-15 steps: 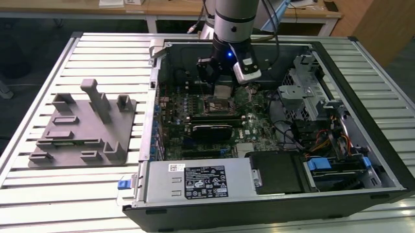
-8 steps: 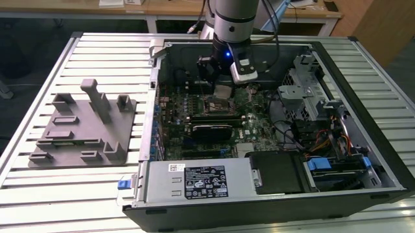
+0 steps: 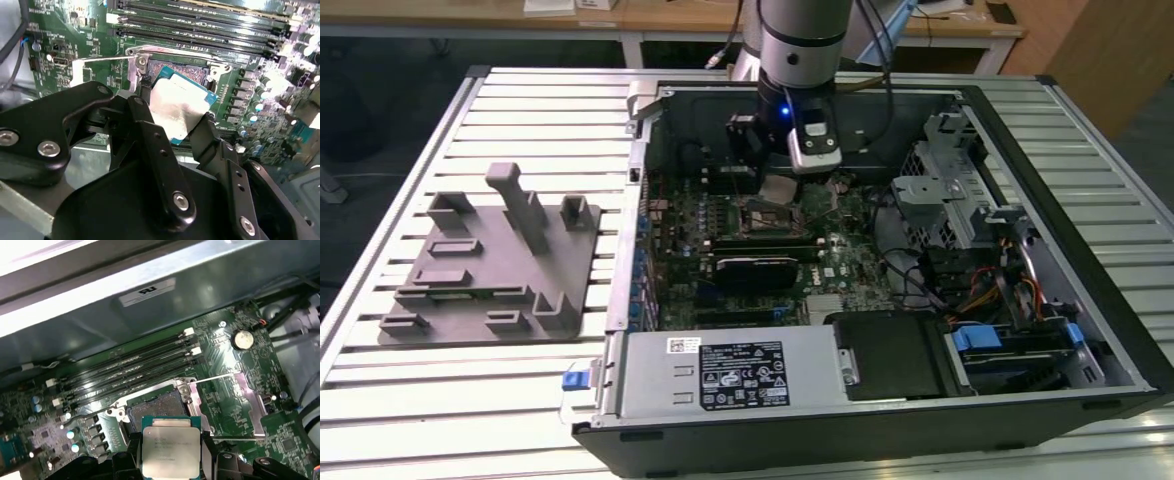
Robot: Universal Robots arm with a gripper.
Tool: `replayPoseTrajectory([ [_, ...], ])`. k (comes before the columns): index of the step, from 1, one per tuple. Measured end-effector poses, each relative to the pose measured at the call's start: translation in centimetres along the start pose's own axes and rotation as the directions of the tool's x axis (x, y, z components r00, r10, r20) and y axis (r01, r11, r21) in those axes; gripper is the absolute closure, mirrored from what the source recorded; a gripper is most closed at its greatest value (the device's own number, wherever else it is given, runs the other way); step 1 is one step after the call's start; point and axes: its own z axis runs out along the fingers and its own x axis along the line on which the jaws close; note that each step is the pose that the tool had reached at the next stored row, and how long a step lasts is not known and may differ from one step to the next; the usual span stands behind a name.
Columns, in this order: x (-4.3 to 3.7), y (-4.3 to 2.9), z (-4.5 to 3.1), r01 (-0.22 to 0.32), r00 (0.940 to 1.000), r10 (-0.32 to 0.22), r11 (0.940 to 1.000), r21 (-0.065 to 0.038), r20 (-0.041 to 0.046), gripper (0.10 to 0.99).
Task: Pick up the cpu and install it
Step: 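Place the cpu into insertion slot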
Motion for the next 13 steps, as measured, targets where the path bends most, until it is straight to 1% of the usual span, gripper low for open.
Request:
replayPoseTrajectory([
  [4,0.00,0.00,0.00,-0.050,0.9988,0.050,0.9988,0.000,0.0016,0.533],
  [5,0.00,0.00,0.00,-0.080,0.9968,0.080,0.9968,-0.001,0.0026,0.533],
  [9,0.00,0.00,0.00,-0.121,0.9926,0.121,0.9926,-0.001,0.0039,0.533],
  [13,0.00,0.00,0.01,-0.164,0.9864,0.164,0.9864,-0.001,0.0053,0.533],
])
